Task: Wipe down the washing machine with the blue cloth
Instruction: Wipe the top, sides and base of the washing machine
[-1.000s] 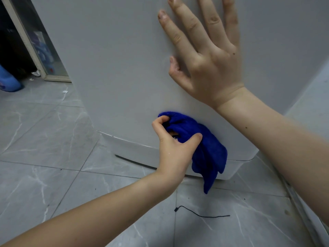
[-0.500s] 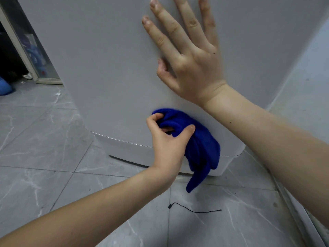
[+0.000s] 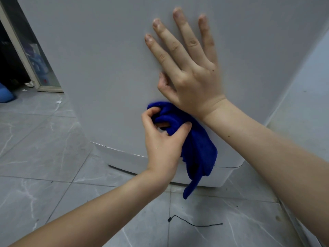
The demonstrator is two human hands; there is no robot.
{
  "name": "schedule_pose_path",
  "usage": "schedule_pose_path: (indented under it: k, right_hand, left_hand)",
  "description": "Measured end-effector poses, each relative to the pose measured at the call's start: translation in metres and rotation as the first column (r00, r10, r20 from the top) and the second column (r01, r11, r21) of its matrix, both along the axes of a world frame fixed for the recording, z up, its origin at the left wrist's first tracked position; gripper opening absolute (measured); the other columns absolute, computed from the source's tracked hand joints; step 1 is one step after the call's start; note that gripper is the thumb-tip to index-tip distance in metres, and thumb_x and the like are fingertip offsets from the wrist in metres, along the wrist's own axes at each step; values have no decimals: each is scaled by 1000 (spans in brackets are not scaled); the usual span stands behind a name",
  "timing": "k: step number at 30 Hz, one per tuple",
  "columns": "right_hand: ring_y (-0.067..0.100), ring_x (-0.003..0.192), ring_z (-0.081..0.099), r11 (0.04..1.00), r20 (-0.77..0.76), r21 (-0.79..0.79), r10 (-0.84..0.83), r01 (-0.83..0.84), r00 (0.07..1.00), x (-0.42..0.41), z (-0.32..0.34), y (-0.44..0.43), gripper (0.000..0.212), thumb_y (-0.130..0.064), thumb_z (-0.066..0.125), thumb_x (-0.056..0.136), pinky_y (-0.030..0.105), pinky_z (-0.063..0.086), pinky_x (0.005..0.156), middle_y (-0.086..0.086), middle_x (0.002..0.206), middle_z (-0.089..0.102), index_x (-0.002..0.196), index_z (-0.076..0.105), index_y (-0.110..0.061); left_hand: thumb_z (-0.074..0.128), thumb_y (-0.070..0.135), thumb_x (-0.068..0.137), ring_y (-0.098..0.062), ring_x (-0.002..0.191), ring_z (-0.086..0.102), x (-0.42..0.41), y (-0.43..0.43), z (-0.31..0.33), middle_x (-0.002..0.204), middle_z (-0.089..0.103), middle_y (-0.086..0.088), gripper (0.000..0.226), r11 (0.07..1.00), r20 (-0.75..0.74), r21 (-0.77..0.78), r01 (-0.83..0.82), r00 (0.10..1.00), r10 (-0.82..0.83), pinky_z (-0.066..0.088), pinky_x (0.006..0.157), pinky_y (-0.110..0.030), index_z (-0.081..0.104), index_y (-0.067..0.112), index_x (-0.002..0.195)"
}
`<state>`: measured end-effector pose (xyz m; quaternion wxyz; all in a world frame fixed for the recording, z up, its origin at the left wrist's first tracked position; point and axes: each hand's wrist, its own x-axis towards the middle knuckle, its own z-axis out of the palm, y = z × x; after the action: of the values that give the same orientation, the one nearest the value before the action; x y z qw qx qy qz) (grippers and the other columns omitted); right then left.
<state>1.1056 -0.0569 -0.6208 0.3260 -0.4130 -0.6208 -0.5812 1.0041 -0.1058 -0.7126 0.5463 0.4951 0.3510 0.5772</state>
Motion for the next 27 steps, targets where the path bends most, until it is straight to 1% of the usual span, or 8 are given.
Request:
schedule_pose_path:
  k: [3,5,11,15,18,20,23,27]
  right_hand:
    - [42,134,54,1000,2,1,12,-12,1000,1,0,0,53,-10,55,85,62,34,114,12,143,60,137,64,-8]
    - [42,134,53,1000,9,0,6,-6,1000,2,0,0,53,-12,55,86,61,33,114,12,143,60,138,63,-8]
    - [42,134,54,1000,17,11,8,-8,1000,3,0,1,53,-13,58,85,61,34,114,11,143,60,138,64,-9]
    - [42,134,54,1000,11,13,12,-12,1000,2,-1,1,53,-11,57,84,62,34,113,11,143,60,137,64,-9]
    - [42,134,54,1000,15,10,11,-11,1000,2,-1,1,53,-12,57,85,61,33,114,11,143,60,137,64,-9]
    - [42,135,53,1000,14,2,14,-14,1000,2,-1,0,53,-13,57,85,60,32,115,11,143,60,137,64,-9]
    - [42,135,52,1000,6,-8,10,-10,1000,3,-1,-1,52,-13,57,86,60,31,116,12,144,59,137,64,-9]
    - [43,134,54,999,17,-26,23,-23,1000,4,1,-3,52,-11,55,85,61,33,114,12,142,61,136,65,-8]
  left_hand:
    - [79,8,74,-2,91,62,0,-5,-17,102,57,16,62,999,-88,-14,-40,995,38,58,81,-36,42,32,117]
    - [80,6,73,0,92,60,-1,-11,-33,104,55,15,63,998,-139,-50,-40,990,32,55,87,-38,42,35,113]
    - [82,13,69,-22,95,67,-6,-5,-11,103,59,9,61,998,-68,-53,-22,997,18,57,81,-48,44,35,111]
    - [79,9,74,-16,86,69,-7,3,11,93,62,19,59,999,5,25,-29,1000,29,59,71,-37,44,30,116]
    - [80,8,73,1,87,62,-3,1,-9,101,58,13,61,997,-73,-4,-78,994,77,57,75,-25,43,31,116]
    - [80,6,72,-1,86,61,0,-7,-33,103,58,6,62,992,-130,-105,-71,990,57,56,82,-30,40,33,111]
    - [81,5,72,-14,91,63,5,-15,-53,108,57,-3,64,965,-178,-257,-53,984,7,55,87,-40,35,32,108]
    - [83,14,71,-24,93,65,11,-13,-32,109,57,-3,64,960,-139,-274,-53,990,15,56,83,-48,35,29,112]
